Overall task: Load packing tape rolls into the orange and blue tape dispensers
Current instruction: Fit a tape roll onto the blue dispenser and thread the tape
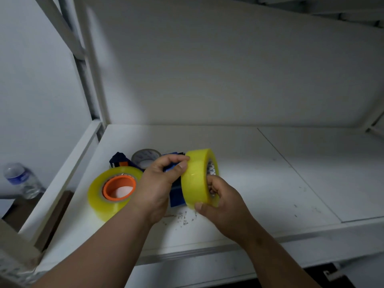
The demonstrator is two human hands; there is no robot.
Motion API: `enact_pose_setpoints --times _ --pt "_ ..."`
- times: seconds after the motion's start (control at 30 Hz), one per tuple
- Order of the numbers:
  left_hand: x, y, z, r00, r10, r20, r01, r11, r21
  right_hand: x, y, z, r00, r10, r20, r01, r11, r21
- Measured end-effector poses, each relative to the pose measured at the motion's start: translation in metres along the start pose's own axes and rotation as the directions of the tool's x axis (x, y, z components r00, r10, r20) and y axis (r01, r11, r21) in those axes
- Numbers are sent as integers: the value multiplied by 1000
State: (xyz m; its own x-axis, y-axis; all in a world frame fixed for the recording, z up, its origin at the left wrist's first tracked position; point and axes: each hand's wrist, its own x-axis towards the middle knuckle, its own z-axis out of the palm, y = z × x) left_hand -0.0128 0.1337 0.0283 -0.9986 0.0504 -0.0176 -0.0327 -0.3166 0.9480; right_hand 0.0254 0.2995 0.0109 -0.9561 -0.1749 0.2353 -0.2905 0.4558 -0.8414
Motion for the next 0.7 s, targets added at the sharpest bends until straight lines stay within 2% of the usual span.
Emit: enact_pose_setpoints --times 0.2,0.43,0.57,0.63,0.7 --pt "-2 3 0 999 -48 -6 47 998 -51 2 2 1 1000 9 -12 -9 1000 -17" --pt "0 -4 9 998 -45 33 45 999 1 9 17 -12 991 134 3 -131 969 210" --pt "0 -5 13 999 -7 45 5 999 53 13 23 -23 986 160 54 -162 816 555" --pt "4 -4 11 999 -14 -34 13 1000 -16 16 24 -28 984 167 59 -163 722 673" --pt "6 -3 9 995 -30 -93 22 995 -93 19 23 -34 984 170 54 -156 676 721"
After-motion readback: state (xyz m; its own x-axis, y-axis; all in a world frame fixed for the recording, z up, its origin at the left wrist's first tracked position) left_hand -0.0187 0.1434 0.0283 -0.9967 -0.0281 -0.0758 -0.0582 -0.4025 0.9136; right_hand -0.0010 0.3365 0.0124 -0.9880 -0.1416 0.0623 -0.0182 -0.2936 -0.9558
